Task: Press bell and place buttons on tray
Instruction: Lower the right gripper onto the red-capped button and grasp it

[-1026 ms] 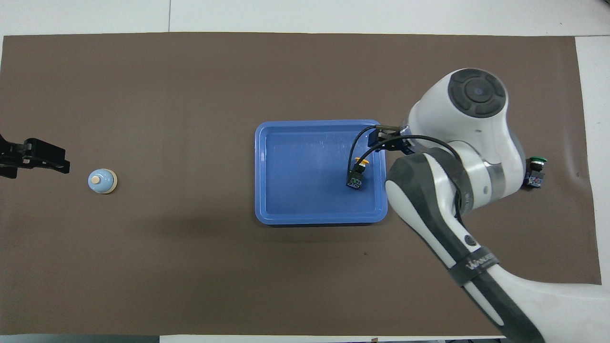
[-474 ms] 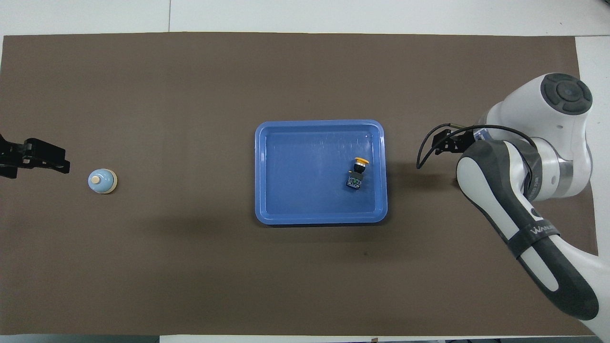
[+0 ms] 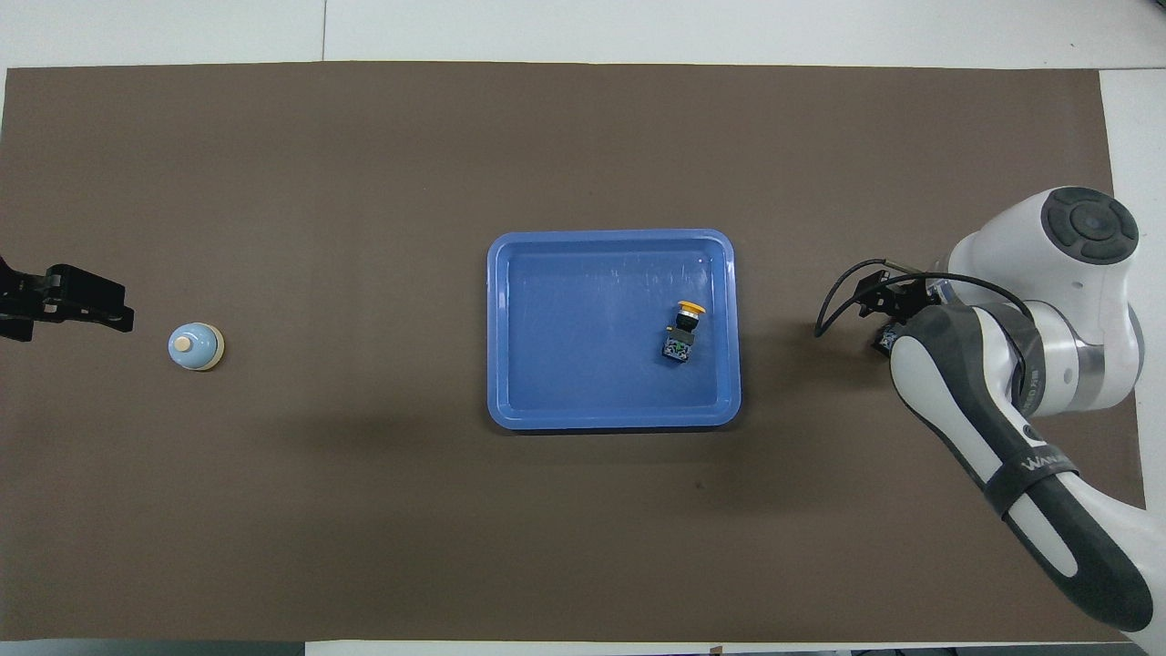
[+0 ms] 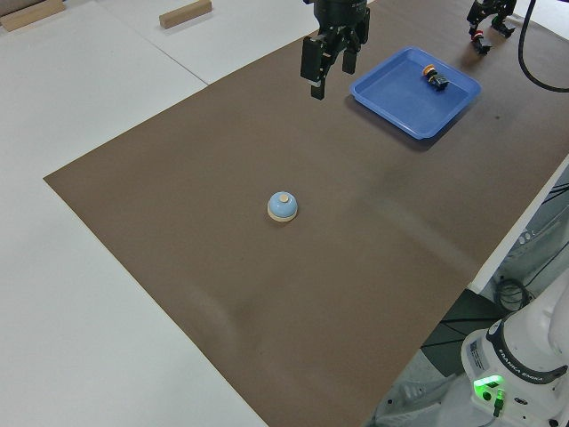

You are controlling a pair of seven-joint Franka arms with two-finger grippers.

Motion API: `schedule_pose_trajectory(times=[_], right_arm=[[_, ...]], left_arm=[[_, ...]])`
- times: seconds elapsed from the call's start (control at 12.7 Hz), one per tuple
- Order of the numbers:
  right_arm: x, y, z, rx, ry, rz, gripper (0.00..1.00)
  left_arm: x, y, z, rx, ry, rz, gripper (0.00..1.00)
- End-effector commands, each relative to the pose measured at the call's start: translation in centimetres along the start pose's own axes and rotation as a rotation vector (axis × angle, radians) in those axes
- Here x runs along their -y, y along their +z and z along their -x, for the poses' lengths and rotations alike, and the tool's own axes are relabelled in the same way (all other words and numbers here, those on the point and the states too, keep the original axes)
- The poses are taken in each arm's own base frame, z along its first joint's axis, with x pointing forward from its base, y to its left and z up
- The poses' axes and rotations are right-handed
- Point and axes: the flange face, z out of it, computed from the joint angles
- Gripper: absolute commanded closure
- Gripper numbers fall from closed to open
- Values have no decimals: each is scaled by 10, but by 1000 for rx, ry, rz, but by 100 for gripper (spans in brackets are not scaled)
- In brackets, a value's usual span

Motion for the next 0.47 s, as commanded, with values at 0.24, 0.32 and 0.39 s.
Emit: schedule_pose_trajectory(times=[0.24,0.32,0.39], right_arm=[[-12,1,7,-9,81,28,0],[-16,5,7,-7,72,28,0],[-22,6,7,-11,75,25,0]], left_arm=[[1,-1,1,-10,-1,-5,0],[1,-1,1,-10,-1,-4,0],[1,-1,1,-10,-1,-5,0]])
